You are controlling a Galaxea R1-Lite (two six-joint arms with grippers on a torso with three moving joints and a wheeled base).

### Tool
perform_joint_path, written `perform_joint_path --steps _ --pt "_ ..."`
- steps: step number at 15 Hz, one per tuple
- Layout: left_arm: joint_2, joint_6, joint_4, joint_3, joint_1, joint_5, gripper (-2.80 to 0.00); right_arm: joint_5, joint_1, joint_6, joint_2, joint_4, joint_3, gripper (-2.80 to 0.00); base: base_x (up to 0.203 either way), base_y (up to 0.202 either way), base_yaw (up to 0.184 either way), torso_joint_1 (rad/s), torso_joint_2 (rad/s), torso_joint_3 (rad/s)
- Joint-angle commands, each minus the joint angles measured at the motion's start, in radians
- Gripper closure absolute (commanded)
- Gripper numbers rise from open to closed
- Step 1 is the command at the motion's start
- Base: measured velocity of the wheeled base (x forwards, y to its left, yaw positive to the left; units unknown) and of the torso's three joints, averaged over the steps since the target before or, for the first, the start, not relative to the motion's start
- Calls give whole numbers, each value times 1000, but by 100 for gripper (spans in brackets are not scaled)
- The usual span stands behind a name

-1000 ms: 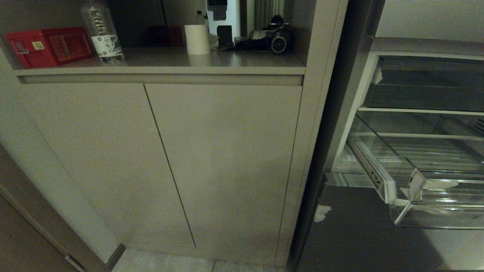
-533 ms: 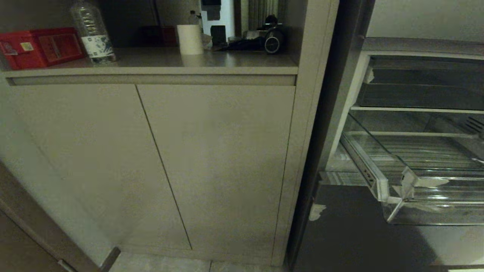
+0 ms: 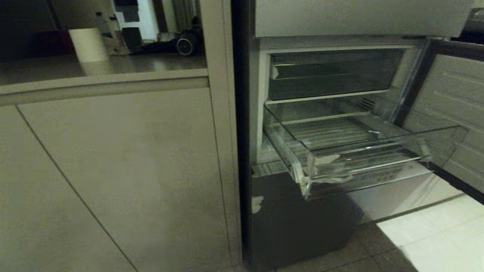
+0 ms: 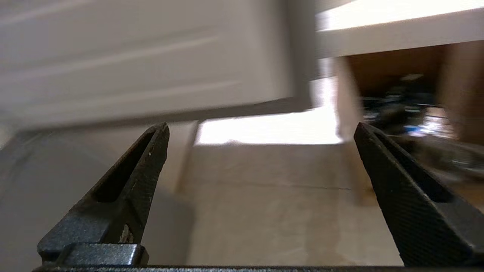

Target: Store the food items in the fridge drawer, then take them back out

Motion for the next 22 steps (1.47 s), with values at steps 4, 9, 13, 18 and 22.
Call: perform_joint_path --steps 4,9,13,18,22 --pt "1 0 0 0 0 1 0 3 -82 1 11 -5 -8 -280 0 7 -167 1 2 1" --pt "1 0 0 0 0 1 0 3 -188 -37 136 -96 -37 -280 -1 2 -33 1 1 0" --pt "1 0 0 0 0 1 0 7 -243 -33 232 -116 -122 -280 0 0 0 0 0 0" --pt "1 0 0 -1 0 1 0 8 -279 -43 342 -153 -185 -280 0 0 0 0 0 0" --pt "1 0 0 0 0 1 0 6 -282 -71 467 -167 -236 -280 0 0 0 0 0 0"
